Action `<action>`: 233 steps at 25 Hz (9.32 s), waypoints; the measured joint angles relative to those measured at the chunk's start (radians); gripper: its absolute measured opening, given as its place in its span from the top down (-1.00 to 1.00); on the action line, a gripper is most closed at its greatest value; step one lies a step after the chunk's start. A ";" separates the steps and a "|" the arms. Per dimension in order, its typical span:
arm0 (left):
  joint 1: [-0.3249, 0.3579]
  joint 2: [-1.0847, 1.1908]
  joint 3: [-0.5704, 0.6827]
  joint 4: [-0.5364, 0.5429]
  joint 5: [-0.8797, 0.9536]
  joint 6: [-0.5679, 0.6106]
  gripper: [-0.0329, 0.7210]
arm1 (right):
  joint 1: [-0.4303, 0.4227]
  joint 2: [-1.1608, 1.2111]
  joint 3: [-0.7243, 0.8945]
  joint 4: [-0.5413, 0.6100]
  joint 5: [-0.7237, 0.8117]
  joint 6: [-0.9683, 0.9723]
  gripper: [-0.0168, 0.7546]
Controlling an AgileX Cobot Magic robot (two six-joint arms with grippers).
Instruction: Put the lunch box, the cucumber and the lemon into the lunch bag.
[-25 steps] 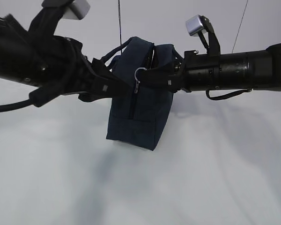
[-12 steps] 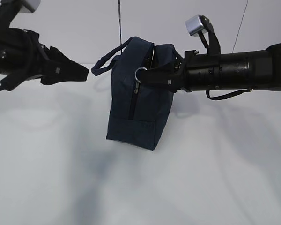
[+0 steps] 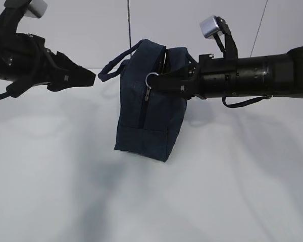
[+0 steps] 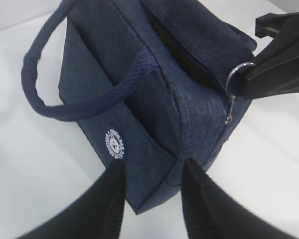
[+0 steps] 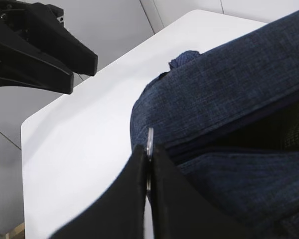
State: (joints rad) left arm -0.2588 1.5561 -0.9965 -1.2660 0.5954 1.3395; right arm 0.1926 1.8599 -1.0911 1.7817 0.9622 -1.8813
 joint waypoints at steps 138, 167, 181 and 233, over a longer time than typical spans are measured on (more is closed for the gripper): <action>-0.125 0.228 0.032 -0.369 0.185 0.273 0.93 | 0.008 -0.027 -0.208 0.002 -0.420 -0.001 0.96; -0.187 0.129 0.074 -0.107 0.180 0.059 0.93 | -0.011 0.103 -0.323 0.005 -0.450 -0.009 0.96; -0.187 0.118 0.115 -0.143 0.167 0.054 0.86 | -0.011 0.103 -0.323 0.002 -0.432 -0.009 0.96; -0.279 0.340 -0.717 0.716 0.384 -1.058 -0.14 | -0.020 0.104 -0.326 0.010 -0.444 -0.007 0.96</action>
State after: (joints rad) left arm -0.5378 1.8960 -1.7139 -0.5500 0.9791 0.2815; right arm 0.1728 1.9637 -1.4173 1.7918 0.5180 -1.8883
